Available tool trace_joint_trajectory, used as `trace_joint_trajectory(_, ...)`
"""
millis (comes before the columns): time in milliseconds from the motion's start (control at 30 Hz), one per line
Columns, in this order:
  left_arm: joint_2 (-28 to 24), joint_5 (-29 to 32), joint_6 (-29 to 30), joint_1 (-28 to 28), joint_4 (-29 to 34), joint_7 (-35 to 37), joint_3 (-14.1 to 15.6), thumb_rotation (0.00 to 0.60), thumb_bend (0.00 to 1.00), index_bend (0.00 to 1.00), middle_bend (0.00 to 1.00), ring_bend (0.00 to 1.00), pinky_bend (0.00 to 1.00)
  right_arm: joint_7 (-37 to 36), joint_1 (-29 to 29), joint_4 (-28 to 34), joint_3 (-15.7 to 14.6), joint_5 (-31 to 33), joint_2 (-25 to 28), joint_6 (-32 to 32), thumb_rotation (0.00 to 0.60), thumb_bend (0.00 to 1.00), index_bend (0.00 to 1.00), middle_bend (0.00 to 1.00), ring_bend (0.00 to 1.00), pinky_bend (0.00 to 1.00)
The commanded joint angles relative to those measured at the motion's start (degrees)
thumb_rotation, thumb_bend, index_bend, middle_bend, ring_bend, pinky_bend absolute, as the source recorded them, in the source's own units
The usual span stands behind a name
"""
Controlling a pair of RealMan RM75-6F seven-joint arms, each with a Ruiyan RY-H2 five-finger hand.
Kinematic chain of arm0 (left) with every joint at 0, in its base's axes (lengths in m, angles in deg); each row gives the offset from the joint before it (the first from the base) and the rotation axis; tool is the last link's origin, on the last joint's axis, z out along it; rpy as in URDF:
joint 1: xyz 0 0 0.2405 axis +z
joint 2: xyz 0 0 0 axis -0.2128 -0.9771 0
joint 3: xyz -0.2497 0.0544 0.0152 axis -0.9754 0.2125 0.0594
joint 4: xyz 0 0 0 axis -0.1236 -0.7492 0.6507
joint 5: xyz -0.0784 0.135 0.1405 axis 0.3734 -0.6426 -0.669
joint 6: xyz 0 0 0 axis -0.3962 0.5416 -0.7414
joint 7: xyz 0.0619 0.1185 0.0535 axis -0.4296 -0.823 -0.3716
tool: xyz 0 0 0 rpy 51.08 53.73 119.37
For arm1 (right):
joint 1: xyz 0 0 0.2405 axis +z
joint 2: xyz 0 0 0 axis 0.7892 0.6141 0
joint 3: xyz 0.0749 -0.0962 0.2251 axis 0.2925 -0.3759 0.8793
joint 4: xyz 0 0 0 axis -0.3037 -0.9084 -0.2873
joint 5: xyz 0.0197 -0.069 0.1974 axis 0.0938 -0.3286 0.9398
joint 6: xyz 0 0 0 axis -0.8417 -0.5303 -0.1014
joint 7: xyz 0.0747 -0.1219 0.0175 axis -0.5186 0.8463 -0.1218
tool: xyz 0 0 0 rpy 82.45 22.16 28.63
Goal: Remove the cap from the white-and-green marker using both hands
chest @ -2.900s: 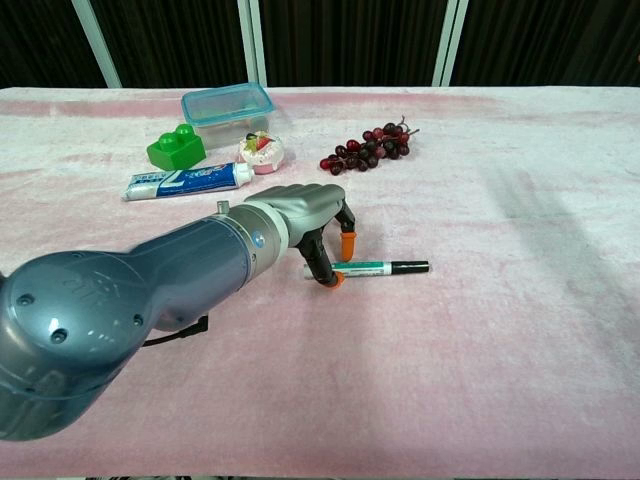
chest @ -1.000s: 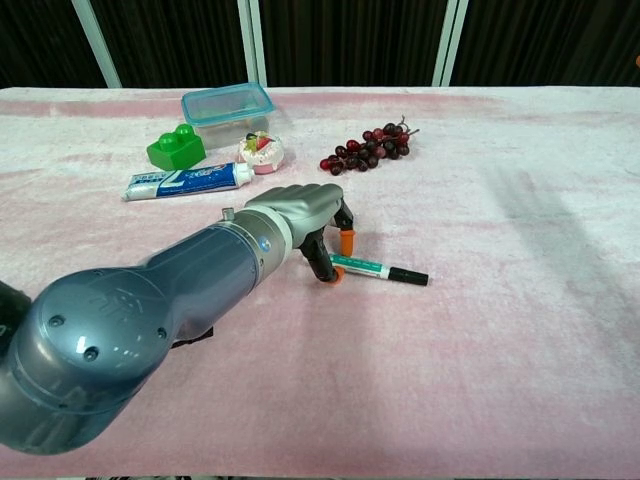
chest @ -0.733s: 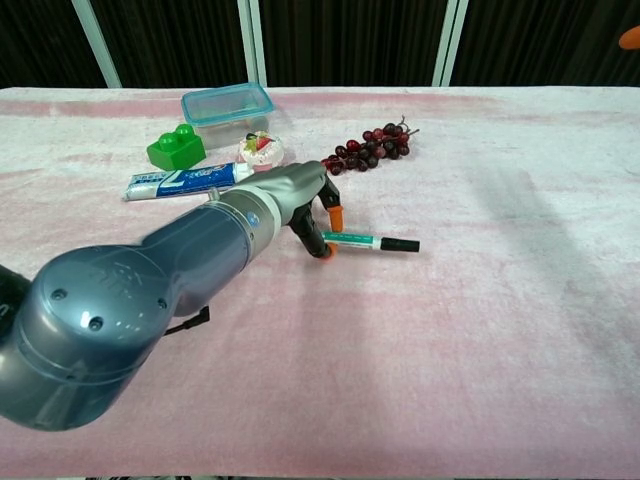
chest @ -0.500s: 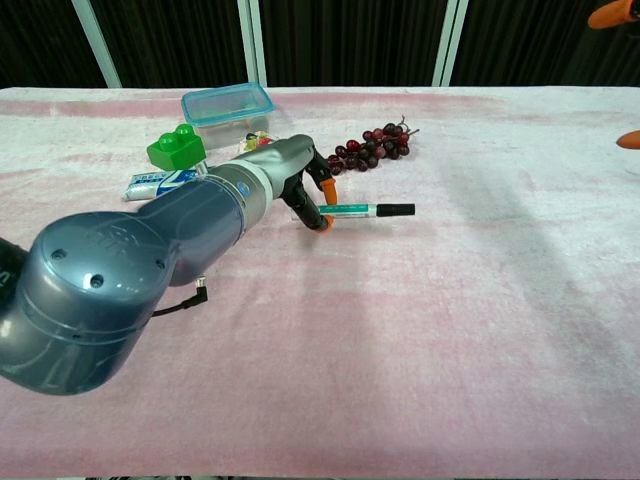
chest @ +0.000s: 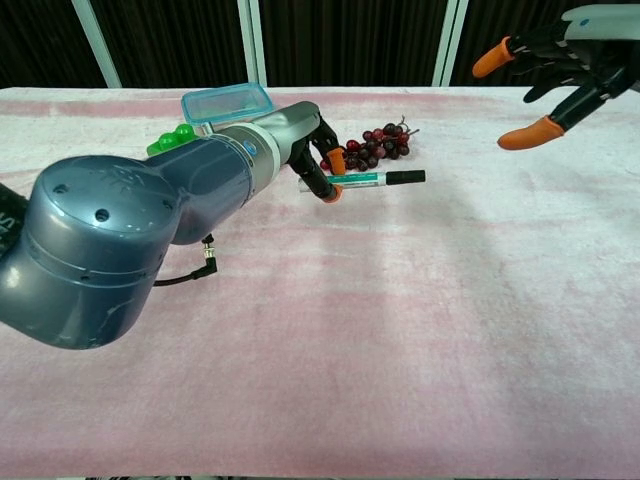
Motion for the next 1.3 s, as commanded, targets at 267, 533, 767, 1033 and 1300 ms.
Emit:
trace_joint_trajectory(267, 0.7, 2.0, -0.4, -1.3, -1.8, -0.1, -0.5, 0.6, 0.51, 0.68, 0.27, 0.0, 0.0, 3.3, 2.8, -5.4, -1.0, 6.4, -10.5, -4.7, 0.6, 0.13, 0.29, 0.0, 0.02, 0.15)
trace_joint_trajectory(533, 0.8, 2.6, 0.0, -1.9, -2.1, -0.6, -0.1, 0.6, 0.51, 0.68, 0.27, 0.0, 0.0, 5.8, 4.5, -9.7, -0.7, 10.5, -17.1, -7.3, 0.6, 0.16, 0.32, 0.0, 0.02, 0.15)
trace_joint_trajectory(767, 1.4, 3.4, -0.2, -2.5, -2.9, -0.4, -0.1, 0.6, 0.51, 0.69, 0.27, 0.0, 0.0, 6.8, 5.2, -13.5, 0.4, 12.6, -21.4, -9.2, 0.6, 0.18, 0.35, 0.0, 0.02, 0.15)
trace_joint_trajectory(1033, 1.1, 3.6, 0.3, -2.5, -2.7, -0.6, 0.1, 0.6, 0.51, 0.69, 0.27, 0.0, 0.0, 8.2, 5.7, -16.9, 1.2, 16.4, -24.5, -9.3, 0.6, 0.19, 0.39, 0.0, 0.02, 0.15)
trace_joint_trajectory(1300, 1.0, 3.6, 0.1, -2.6, -2.6, -0.3, 0.3, 0.6, 0.51, 0.69, 0.27, 0.0, 0.0, 8.7, 5.6, -17.9, 1.7, 17.2, -25.2, -9.1, 0.6, 0.23, 0.43, 0.0, 0.02, 0.15)
